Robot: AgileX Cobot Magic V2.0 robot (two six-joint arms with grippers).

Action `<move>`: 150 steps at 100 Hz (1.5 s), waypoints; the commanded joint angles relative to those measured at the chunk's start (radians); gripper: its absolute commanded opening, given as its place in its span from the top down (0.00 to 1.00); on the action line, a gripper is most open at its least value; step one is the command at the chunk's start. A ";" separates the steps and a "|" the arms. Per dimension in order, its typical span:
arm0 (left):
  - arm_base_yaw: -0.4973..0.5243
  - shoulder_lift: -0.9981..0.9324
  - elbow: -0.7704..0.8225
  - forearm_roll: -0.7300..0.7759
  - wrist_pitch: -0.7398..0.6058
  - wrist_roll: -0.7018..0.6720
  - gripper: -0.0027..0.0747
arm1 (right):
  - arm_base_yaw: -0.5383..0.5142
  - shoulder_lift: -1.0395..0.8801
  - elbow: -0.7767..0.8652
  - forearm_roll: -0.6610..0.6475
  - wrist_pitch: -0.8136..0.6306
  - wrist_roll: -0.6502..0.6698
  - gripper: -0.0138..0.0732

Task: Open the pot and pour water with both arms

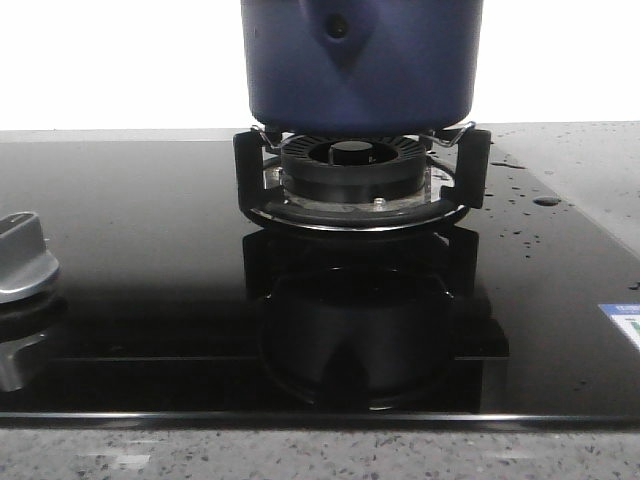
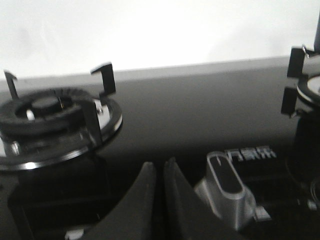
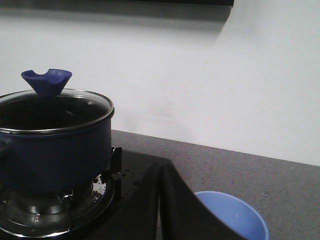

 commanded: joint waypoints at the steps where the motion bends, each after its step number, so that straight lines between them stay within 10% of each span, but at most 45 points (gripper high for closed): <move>1: 0.001 -0.032 0.045 -0.025 -0.002 -0.015 0.99 | 0.003 0.008 -0.025 0.002 -0.082 -0.006 0.92; 123: 0.001 -0.032 0.045 -0.061 0.126 -0.017 0.99 | 0.003 0.008 -0.016 0.002 -0.079 -0.006 0.92; 150: 0.001 -0.032 0.045 -0.061 0.126 -0.017 0.99 | -0.056 0.007 0.204 0.002 -0.179 -0.006 0.92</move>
